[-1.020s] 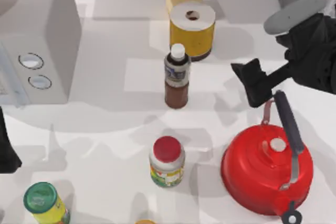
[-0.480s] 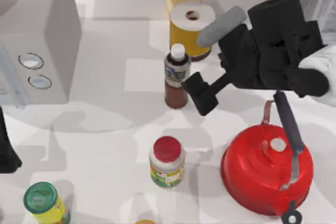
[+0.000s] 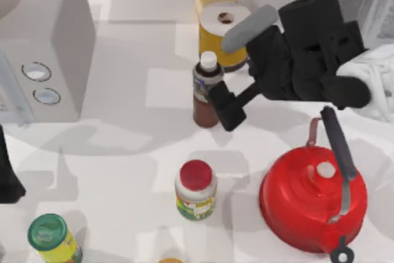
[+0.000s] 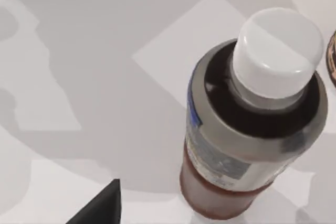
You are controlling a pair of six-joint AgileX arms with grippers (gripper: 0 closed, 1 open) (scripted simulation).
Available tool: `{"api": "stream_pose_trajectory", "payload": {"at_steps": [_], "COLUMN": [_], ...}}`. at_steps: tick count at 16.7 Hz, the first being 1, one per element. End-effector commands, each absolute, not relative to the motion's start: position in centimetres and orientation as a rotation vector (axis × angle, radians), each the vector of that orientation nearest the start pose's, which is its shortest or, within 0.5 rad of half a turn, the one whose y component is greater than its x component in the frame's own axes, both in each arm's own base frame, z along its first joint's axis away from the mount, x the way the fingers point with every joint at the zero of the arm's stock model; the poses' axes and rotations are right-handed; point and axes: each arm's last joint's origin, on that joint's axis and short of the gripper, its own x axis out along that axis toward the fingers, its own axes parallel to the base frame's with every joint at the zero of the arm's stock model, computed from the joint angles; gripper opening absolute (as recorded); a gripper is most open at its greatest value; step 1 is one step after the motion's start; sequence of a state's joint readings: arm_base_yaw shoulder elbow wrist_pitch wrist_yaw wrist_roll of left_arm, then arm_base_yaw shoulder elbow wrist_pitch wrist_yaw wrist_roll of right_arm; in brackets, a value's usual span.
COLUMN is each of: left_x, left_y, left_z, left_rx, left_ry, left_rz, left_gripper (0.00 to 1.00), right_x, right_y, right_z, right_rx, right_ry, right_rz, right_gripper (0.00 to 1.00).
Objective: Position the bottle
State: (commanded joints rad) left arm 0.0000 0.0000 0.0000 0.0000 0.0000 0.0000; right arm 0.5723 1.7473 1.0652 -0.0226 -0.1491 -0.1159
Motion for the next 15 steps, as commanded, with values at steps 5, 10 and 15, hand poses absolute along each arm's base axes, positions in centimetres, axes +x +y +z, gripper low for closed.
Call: {"api": "stream_pose_trajectory", "payload": {"at_steps": [5,10,15], "left_x": [10.6,10.6,10.6], "left_y": [-0.1,-0.1,-0.1], "left_z": [16.0,16.0,16.0], "left_rx": [0.0,0.0,0.0], "left_ry": [0.0,0.0,0.0], "left_rz": [0.0,0.0,0.0], "left_gripper": [1.0,1.0,1.0], "right_x": [34.0,35.6,35.6], "right_y": [23.7,25.3,25.3], "right_z": [15.5,12.8,12.8], "right_rx": [-0.269,-0.269,-0.269], "right_ry": [0.665,0.665,0.665], "right_rz": [0.743,0.744,0.744], "right_gripper": [1.0,1.0,0.92]}}
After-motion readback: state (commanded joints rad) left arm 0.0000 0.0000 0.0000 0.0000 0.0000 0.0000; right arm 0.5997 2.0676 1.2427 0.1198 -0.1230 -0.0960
